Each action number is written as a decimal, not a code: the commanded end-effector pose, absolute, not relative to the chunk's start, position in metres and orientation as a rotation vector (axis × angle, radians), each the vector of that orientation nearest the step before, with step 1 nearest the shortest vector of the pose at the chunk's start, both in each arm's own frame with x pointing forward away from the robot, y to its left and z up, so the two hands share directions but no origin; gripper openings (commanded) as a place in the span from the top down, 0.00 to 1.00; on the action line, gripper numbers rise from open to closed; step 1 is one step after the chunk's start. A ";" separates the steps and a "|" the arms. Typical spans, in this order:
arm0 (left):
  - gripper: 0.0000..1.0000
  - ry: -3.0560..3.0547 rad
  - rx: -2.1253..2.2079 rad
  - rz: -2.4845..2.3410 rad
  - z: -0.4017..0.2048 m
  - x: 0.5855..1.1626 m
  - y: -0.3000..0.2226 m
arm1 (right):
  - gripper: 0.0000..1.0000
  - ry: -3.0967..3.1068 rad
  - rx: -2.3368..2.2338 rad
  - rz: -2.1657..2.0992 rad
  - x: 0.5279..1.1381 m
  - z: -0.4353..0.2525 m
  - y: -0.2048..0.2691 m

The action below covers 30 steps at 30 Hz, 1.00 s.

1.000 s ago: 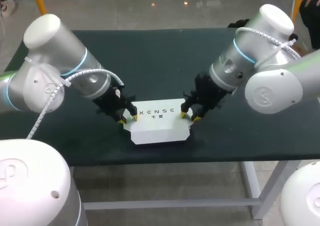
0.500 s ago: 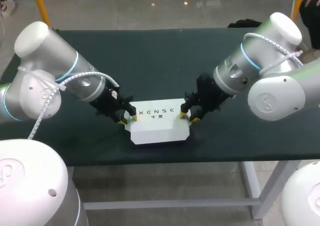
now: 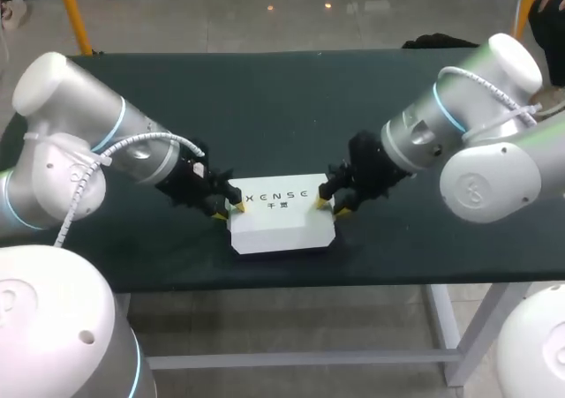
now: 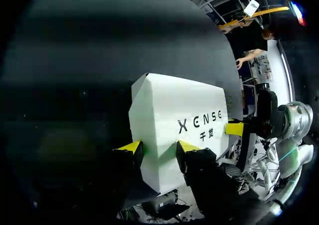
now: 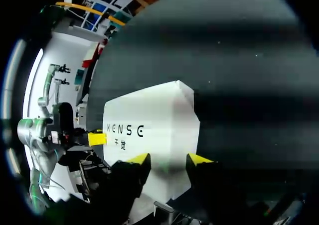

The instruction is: Assemble the packaging by folding the flat box into shape, placing the metal phone stand inside, and closing the box properly

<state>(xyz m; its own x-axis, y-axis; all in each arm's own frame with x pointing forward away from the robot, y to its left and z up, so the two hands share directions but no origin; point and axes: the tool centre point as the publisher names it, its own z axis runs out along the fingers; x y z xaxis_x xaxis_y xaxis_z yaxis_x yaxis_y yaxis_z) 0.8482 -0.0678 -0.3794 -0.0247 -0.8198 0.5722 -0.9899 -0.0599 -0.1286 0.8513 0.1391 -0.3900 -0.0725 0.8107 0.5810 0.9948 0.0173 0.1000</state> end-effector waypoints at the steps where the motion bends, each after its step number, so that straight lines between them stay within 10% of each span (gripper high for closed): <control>1: 0.53 -1.901 1.934 0.760 -0.384 0.846 -0.073 | 0.47 -1.939 -1.847 -0.714 0.848 -0.395 0.145; 30: 0.53 -1.901 1.937 0.764 -0.385 0.845 -0.073 | 0.52 -1.942 -1.858 -0.721 0.847 -0.395 0.143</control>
<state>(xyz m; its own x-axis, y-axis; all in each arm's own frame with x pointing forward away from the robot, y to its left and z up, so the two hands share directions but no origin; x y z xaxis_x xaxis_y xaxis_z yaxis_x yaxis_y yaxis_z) 0.8457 -0.0689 -0.3810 -0.0289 -0.8155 0.5780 -0.9884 -0.0628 -0.1380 0.8483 0.1392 -0.3910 -0.0714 0.8146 0.5756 0.9930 0.0035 0.1183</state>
